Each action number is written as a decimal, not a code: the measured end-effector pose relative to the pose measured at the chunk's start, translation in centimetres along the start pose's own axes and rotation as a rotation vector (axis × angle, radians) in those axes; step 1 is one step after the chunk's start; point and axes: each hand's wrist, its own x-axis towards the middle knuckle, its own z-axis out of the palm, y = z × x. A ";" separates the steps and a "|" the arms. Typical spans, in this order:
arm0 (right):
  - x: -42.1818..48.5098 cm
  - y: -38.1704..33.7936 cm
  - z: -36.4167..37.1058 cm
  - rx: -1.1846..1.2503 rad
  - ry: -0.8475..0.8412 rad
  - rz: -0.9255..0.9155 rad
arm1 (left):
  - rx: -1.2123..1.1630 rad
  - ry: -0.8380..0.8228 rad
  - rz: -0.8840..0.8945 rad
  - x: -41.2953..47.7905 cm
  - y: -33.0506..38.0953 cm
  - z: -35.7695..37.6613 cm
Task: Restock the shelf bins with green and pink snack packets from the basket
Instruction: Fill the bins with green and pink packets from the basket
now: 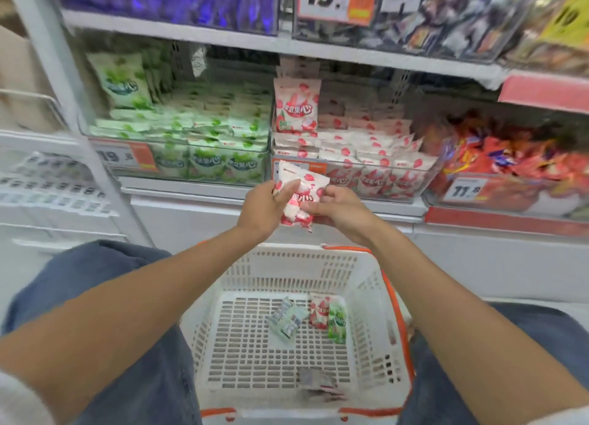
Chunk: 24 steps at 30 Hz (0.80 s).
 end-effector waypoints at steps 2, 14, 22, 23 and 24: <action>0.7 -1.9 -0.2 -0.085 0.049 -0.053 | -0.011 0.006 0.044 1.2 1.3 -1.0; 11.1 -9.3 -0.7 -0.368 0.396 -0.293 | 0.272 0.197 0.076 12.4 5.3 -3.0; 15.2 -6.4 -0.2 -0.660 0.441 -0.229 | 0.356 0.273 0.123 13.0 3.3 -2.1; 15.1 -6.4 -0.1 -0.663 0.445 -0.231 | 0.355 0.284 0.136 12.8 3.0 -2.0; 15.0 -6.4 -0.1 -0.643 0.478 -0.234 | 0.337 0.301 0.138 12.7 2.9 -1.9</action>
